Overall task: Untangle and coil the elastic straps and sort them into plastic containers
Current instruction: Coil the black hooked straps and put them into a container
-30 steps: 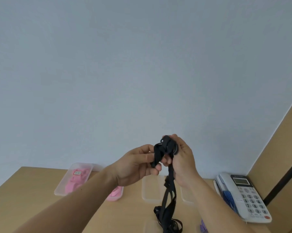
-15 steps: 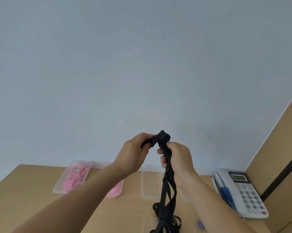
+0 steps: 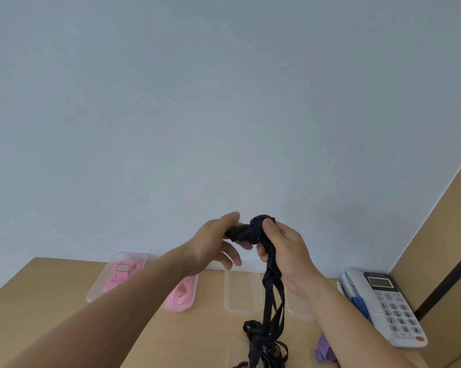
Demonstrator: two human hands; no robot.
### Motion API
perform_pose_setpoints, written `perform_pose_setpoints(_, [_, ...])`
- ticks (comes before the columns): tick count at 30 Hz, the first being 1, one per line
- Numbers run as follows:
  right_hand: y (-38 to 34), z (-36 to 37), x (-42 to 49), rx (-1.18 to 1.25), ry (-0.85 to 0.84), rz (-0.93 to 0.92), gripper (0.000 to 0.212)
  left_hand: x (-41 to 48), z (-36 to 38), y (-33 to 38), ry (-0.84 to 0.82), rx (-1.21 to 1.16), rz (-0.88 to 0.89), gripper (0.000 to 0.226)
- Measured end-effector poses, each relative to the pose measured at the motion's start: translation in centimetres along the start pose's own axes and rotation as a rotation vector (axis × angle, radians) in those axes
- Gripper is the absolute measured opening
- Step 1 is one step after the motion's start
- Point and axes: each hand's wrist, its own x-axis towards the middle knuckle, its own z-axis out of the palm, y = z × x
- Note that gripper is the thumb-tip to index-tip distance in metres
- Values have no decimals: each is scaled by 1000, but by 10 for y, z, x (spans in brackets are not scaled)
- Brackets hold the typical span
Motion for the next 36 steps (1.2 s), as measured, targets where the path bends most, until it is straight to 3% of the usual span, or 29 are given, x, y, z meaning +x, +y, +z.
perform_pose_setpoints(3, [6,-3,-1,-6,-41,-28,34,-3,-10,3,-200,-78,-104,36])
perform_pose_setpoints(5, [10,-1,-1,30,-21,-35,30,-3,-10,0,-207,-87,-51,26])
perform_pose_setpoints(8, [15,5,2,108,62,-25,25,0,-3,-3,-27,123,97,16])
perform_pose_setpoints(12, [23,10,4,57,165,76,40,3,9,-5,203,436,245,4])
perform_pose_setpoints(15, [28,13,6,-8,140,156,53,6,11,-9,342,724,408,14])
perform_pose_setpoints(18, [26,17,8,-13,143,183,51,7,10,-17,389,902,566,20])
perform_pose_setpoints(23, [14,22,8,310,37,222,29,12,8,-24,489,1151,788,10])
perform_pose_setpoints(25, [11,21,7,358,-26,227,28,15,8,-26,513,1251,860,20])
perform_pose_setpoints(28, [14,21,10,320,60,224,36,19,9,-31,496,1305,990,23])
perform_pose_setpoints(30, [18,19,12,312,125,184,37,17,11,-33,447,1062,850,27])
perform_pose_setpoints(33, [20,10,13,283,89,80,34,9,10,-21,260,453,289,51])
perform_pose_setpoints(36, [21,-1,13,206,-35,27,36,6,-3,-5,28,22,-25,52])
